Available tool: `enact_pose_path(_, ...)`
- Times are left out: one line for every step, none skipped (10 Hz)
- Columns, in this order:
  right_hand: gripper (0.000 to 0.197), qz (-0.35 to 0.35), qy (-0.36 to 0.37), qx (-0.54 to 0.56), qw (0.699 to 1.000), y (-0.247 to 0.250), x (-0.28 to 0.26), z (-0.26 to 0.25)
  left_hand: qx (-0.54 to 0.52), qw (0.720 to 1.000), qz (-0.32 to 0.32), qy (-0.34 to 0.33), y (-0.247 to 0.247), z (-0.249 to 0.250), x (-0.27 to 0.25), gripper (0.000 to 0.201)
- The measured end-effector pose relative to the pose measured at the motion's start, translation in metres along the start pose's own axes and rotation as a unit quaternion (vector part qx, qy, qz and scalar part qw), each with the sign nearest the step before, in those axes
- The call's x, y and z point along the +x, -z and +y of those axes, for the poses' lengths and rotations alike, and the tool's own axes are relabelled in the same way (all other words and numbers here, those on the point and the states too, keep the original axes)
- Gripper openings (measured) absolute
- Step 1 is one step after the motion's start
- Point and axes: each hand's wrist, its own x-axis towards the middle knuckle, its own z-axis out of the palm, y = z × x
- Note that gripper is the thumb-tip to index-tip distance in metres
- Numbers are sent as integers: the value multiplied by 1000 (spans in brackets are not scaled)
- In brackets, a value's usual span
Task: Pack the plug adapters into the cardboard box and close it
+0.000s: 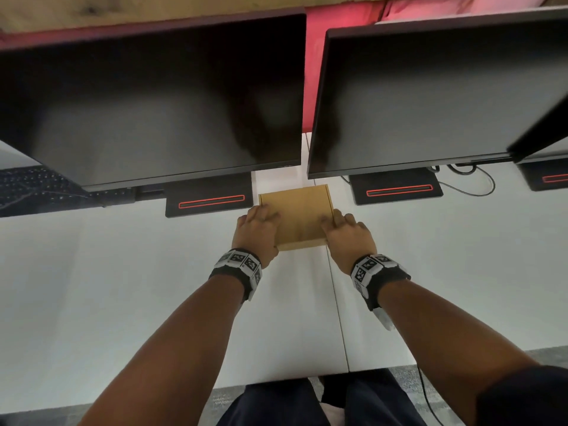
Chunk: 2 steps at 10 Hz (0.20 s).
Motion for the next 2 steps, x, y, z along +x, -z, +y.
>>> enact_pose_path(50, -19, -12, 21, 1000, 14, -2, -1, 34, 999, -32, 9, 10, 0, -2, 75)
enact_pose_path(49, -35, -6, 69, 997, 31, 1, 3, 54, 997, -58, 26, 22, 13, -5, 68)
